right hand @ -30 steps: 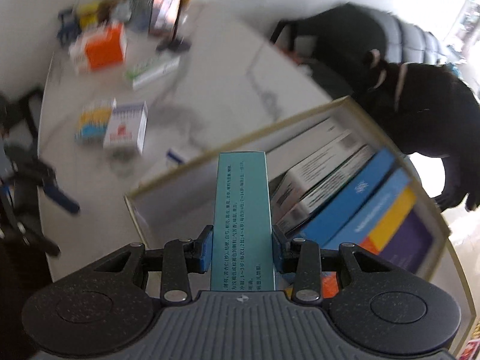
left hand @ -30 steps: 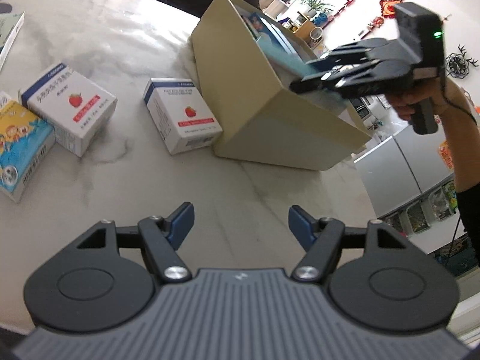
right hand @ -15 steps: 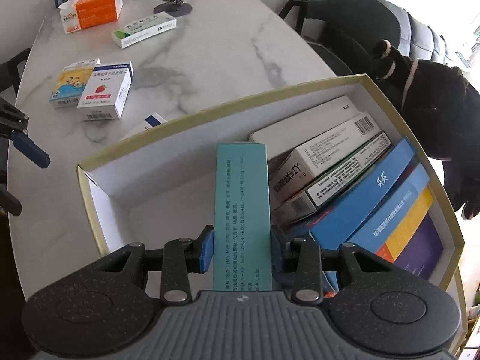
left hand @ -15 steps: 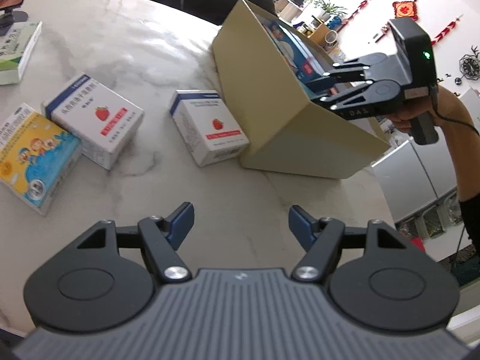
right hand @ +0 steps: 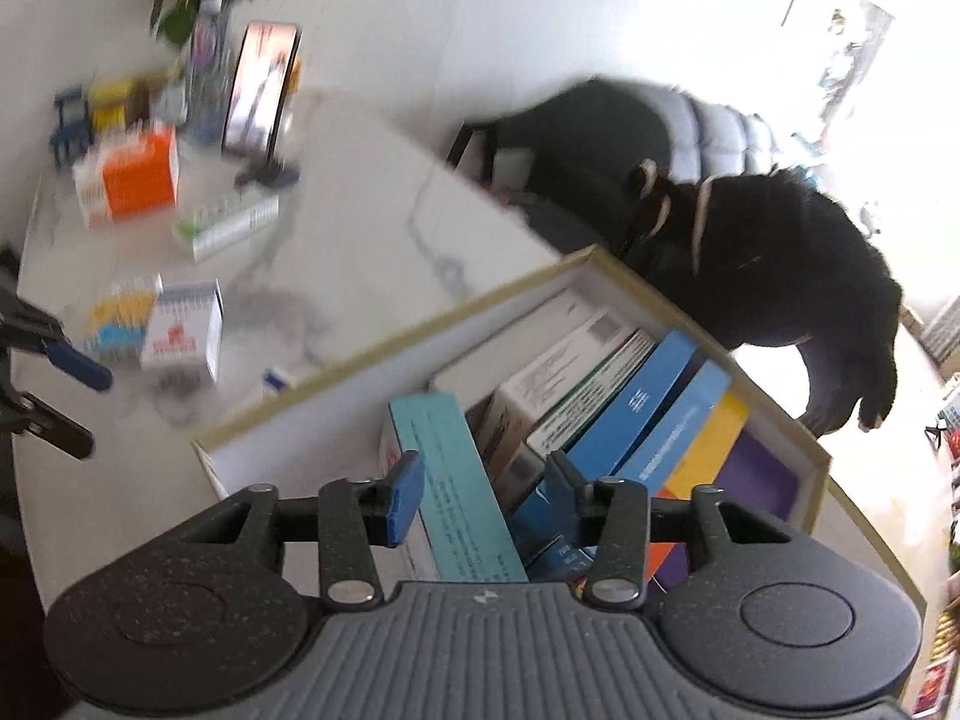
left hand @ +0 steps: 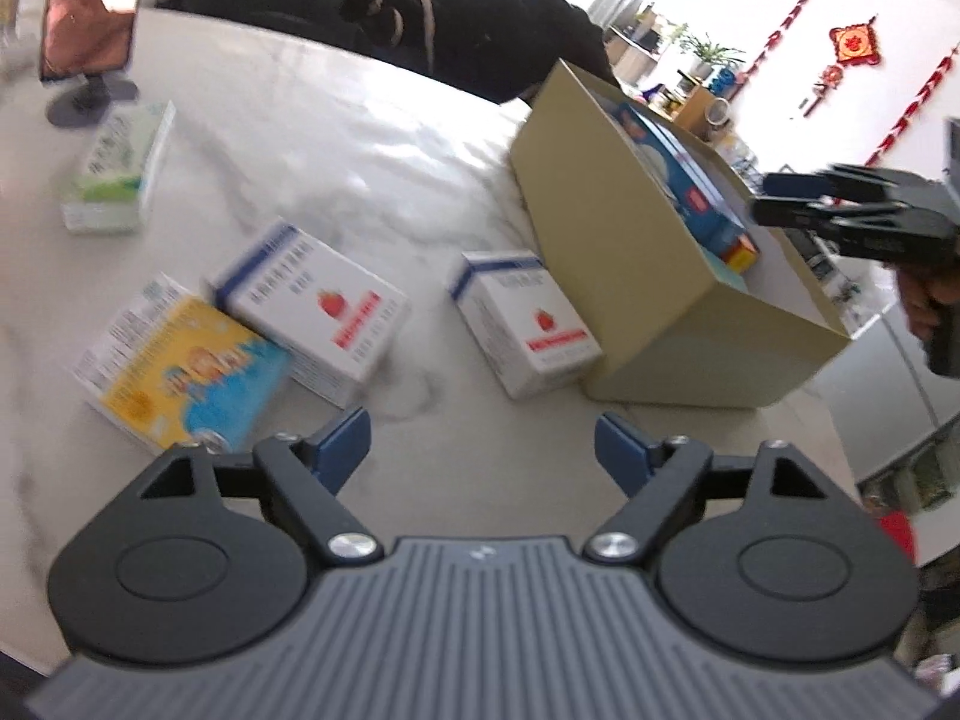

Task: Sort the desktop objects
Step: 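Open the right tool and lift it out of the beige box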

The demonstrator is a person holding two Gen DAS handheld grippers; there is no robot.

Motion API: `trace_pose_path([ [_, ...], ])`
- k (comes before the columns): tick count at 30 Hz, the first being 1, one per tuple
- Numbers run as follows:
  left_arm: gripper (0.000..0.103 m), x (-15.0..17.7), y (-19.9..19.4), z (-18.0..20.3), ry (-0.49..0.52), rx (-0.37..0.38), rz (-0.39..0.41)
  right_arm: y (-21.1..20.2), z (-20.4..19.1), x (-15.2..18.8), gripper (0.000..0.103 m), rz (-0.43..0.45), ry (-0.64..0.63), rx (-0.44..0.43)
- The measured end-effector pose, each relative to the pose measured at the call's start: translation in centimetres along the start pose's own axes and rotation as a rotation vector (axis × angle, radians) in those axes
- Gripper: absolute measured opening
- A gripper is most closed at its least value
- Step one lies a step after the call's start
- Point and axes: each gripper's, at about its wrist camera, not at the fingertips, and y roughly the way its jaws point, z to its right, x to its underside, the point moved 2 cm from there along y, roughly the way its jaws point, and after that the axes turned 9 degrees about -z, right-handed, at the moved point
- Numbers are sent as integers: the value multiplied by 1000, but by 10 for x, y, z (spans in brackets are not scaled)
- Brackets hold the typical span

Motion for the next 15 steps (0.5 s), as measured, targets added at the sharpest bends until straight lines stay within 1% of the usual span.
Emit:
trace_pose_path([
  [1,92,-2,-3,-1,11,-15,17,-7,-1,2,55,26,21,1],
  [2,96,-4,-6,-3,24,-32,35,-14,-1,4,59,52,44,2],
  [4,99,-9,-10,-5,61,-75,72,-28,-4,9,66,102,97,1],
  [5,102,-12,-11,-7,82,-98,88,-34,-6,13,71,121,122,-4],
  [6,103,-14,-11,-9,102,-125,103,-39,-9,16,74,135,135,-9],
  [8,103,-19,-9,-13,137,-178,122,-47,-16,24,75,160,152,-22],
  [9,103,-21,-6,-16,152,-202,125,-51,-20,27,78,173,162,-29],
  [11,103,-26,0,-20,181,-237,125,-58,-27,36,82,199,182,-46],
  [15,103,-31,17,-24,276,-294,105,-65,-43,48,84,233,210,-72],
])
